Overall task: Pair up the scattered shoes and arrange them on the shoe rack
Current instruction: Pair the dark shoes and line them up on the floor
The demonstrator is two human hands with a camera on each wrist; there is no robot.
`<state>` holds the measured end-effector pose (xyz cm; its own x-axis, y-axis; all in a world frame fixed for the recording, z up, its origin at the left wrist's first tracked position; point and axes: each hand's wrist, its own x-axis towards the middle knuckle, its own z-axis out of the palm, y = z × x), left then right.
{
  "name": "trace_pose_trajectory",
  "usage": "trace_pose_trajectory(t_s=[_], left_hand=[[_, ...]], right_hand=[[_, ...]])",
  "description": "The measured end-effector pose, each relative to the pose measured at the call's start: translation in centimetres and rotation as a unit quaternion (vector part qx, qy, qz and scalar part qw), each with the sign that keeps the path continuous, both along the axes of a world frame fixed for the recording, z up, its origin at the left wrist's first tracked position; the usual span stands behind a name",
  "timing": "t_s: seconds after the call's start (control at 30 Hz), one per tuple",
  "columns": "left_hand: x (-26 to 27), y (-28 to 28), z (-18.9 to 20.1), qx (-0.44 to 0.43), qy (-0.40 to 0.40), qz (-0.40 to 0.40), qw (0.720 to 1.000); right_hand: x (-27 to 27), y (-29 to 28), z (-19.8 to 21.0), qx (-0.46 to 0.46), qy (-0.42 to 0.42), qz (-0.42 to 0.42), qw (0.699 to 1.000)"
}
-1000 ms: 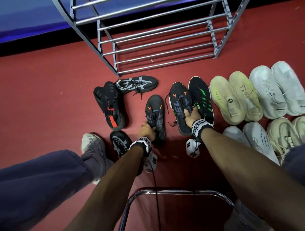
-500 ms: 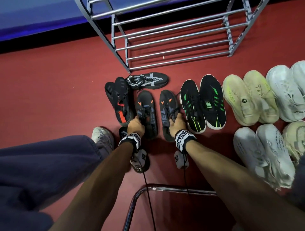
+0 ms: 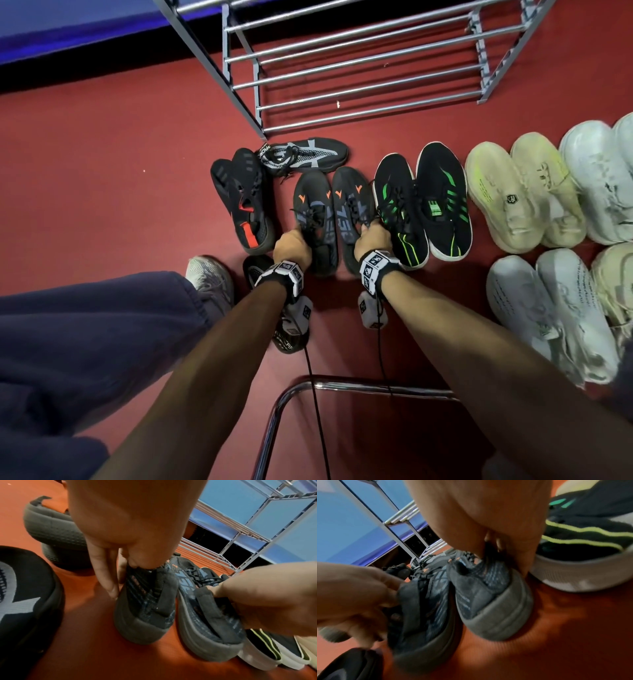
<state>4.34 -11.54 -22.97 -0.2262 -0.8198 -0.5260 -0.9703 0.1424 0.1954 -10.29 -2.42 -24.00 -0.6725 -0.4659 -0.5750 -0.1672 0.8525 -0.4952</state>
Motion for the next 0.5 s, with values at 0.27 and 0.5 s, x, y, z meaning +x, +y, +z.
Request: trace_pose_trajectory(t_s=[0.27,0.5], left_hand=[[-0.3,-1.2,-0.5,0.035,-0.054,-0.013,0.998],[0.8,-0.7,-1.5,0.023,-0.039,-0.024,0.999]], right_hand=[[-3.3,-1.4,1.5,0.161,0.055,0.218,0.961],[-3.6,-1.0,0.1,0.104,0.041,0.197,0.974]])
